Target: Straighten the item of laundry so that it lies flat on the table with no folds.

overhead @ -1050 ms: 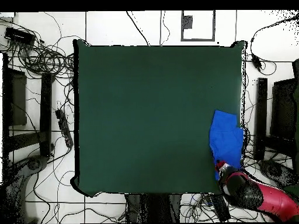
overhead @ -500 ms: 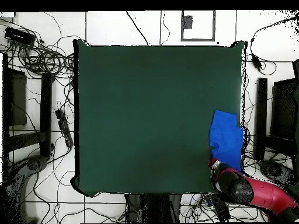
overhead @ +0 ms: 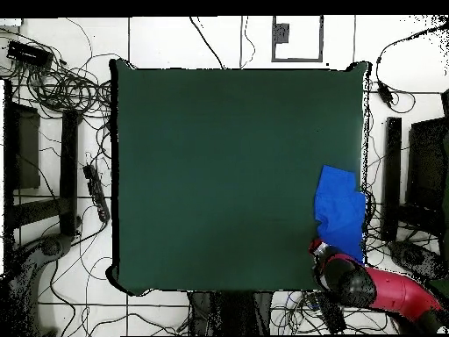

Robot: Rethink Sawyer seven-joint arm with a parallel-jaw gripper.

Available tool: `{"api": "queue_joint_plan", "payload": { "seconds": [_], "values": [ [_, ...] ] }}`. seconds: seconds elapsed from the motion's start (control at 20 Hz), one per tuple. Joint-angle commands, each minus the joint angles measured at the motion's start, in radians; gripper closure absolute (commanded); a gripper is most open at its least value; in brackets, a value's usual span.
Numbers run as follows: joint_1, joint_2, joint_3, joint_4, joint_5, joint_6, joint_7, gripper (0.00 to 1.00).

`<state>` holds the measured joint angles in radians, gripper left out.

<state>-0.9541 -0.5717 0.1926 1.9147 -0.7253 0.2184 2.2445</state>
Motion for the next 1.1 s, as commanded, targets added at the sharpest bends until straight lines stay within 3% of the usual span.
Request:
{"api": "queue_joint_plan", "payload": {
  "seconds": [0.05,0.5,0.6,0.8,1.05,1.1],
  "values": [
    [0.022,0.031,0.063,0.003,-0.045,-0.001,-0.051,0.0],
    [-0.045,-0.116,0.152,0.055,0.035,0.181,-0.175,0.0],
    [-0.049,-0.114,0.168,0.057,0.038,0.179,-0.167,0.0],
    [-0.009,-0.008,0.138,-0.003,-0.004,0.069,-0.06,0.0],
    [0.143,0.186,-0.026,-0.149,-0.002,-0.089,0.144,0.0],
    [0.161,0.207,-0.047,-0.155,0.028,-0.129,0.156,1.0]
  ]
}}
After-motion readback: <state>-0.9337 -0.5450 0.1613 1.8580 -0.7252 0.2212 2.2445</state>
